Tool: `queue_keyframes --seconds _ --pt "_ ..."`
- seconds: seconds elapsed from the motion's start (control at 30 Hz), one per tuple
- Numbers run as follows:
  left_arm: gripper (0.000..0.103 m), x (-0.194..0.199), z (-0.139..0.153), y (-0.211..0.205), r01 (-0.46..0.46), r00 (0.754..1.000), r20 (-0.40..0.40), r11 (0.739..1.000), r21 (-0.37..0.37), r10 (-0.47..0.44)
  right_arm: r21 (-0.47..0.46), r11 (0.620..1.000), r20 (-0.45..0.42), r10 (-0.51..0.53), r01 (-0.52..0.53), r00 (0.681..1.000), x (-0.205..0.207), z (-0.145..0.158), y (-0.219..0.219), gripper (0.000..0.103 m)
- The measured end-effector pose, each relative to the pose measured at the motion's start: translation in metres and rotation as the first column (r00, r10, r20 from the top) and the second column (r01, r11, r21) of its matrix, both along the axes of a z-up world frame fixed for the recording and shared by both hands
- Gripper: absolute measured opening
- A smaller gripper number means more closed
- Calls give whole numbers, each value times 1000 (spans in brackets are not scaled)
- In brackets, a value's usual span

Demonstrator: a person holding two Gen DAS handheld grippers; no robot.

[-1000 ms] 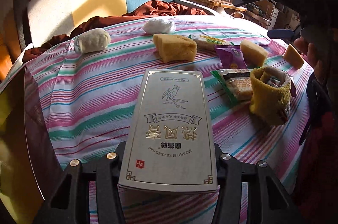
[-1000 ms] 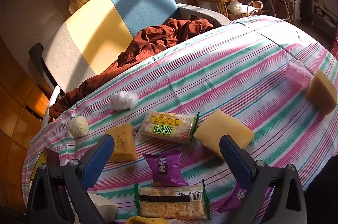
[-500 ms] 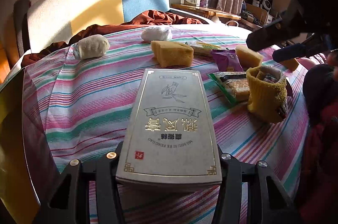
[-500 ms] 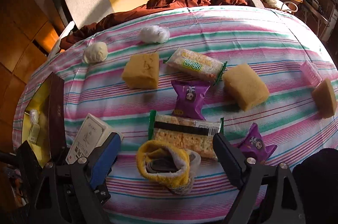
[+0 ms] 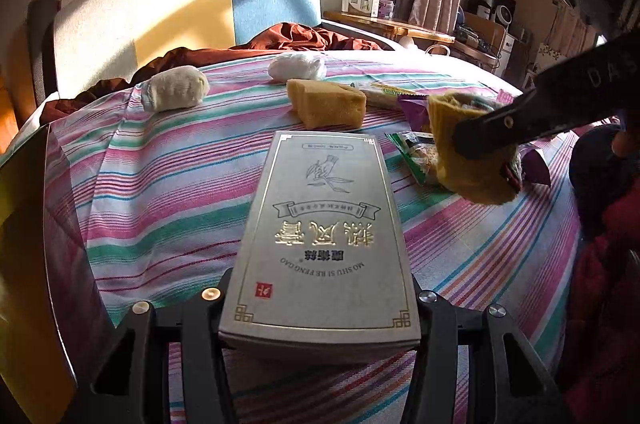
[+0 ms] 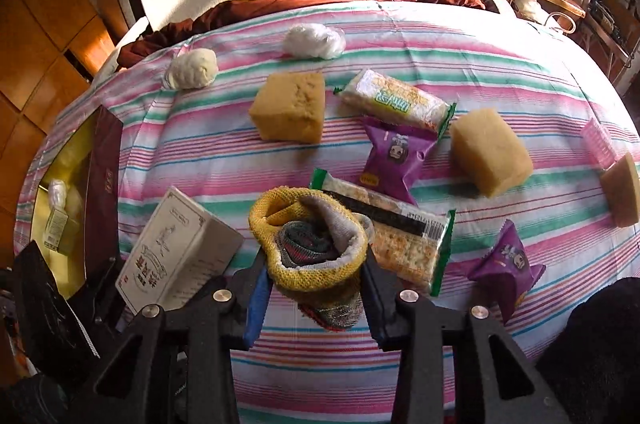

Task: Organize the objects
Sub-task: 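Grasp the yellow knitted pouch with the right gripper while the left holds the box, then carry the white box into the gold tray and open the left gripper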

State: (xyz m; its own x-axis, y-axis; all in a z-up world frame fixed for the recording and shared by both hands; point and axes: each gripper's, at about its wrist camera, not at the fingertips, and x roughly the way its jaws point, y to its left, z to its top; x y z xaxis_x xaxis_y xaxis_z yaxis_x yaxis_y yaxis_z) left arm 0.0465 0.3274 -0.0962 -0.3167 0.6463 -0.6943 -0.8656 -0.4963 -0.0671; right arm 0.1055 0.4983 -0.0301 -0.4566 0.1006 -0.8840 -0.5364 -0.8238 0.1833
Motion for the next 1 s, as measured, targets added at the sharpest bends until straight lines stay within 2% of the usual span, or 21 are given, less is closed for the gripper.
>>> queue_keyframes --seconds 0.17,0.23,0.33,0.43,0.77,0.83,0.9,1.0 --pt "52 1 0 0 -1 1000 -4 1000 -1 1 -54 998 -105 13 -19 994 -27 -6 11 40" --pt "52 1 -1 0 -1 1000 -8 1000 -1 1 -61 998 -84 19 -24 996 -37 -16 11 40" --pt "52 1 -1 1 -1 1000 -13 1000 -3 1 3 999 -58 52 -52 997 -42 -18 4 40" --pt "52 2 -1 2 -3 1000 -28 1000 -11 2 -7 997 -19 75 -75 997 -48 -26 1 40" --pt "51 8 4 -2 -34 999 -35 999 -37 33 18 995 -8 94 -94 996 -51 -29 0 40" --pt "51 12 11 -5 -24 1000 -16 999 -30 24 22 995 -7 96 -96 995 -51 -28 -1 40" --pt "51 18 24 -13 -20 999 -42 1000 -4 19 30 995 -7 100 -100 995 -50 -28 -2 40" --pt "52 19 47 -31 -35 999 -34 999 41 37 40 994 -2 105 -105 994 -51 -27 -3 40"
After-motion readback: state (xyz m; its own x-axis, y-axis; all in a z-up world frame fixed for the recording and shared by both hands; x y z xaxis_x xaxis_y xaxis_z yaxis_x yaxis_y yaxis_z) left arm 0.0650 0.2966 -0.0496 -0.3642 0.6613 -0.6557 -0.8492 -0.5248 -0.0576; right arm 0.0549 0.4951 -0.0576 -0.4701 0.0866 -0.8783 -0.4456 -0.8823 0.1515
